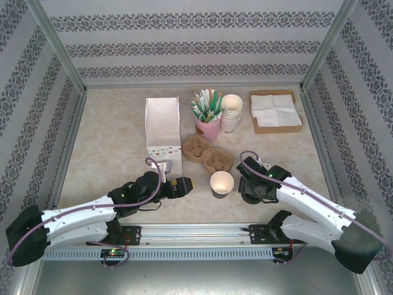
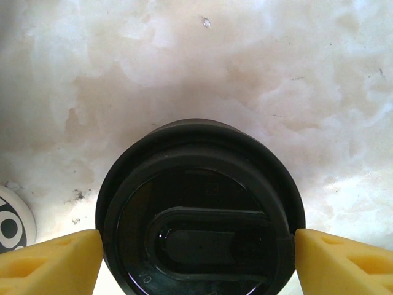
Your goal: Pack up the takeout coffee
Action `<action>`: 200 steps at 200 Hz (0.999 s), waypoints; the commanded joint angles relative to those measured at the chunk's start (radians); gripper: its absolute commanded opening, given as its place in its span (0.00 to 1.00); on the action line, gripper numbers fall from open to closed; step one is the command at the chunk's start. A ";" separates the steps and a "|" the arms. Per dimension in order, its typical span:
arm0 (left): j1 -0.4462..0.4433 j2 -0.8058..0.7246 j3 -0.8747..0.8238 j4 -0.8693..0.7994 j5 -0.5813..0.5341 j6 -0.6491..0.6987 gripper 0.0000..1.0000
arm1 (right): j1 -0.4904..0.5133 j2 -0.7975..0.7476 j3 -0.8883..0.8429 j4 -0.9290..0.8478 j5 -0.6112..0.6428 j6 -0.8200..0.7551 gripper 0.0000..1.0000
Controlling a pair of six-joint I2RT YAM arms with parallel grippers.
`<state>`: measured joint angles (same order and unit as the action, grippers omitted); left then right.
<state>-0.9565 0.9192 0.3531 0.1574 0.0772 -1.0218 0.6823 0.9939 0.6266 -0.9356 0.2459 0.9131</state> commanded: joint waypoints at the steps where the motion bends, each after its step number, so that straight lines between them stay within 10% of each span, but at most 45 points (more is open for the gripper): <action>1: -0.017 0.002 0.021 -0.012 -0.009 0.018 0.94 | -0.013 0.013 0.028 -0.026 0.029 -0.011 0.81; 200: -0.017 0.008 0.026 -0.014 -0.010 0.024 0.94 | -0.009 0.073 0.044 -0.011 0.043 -0.021 0.77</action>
<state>-0.9565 0.9260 0.3534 0.1570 0.0772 -1.0214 0.6823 1.0580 0.6464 -0.9344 0.2569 0.9085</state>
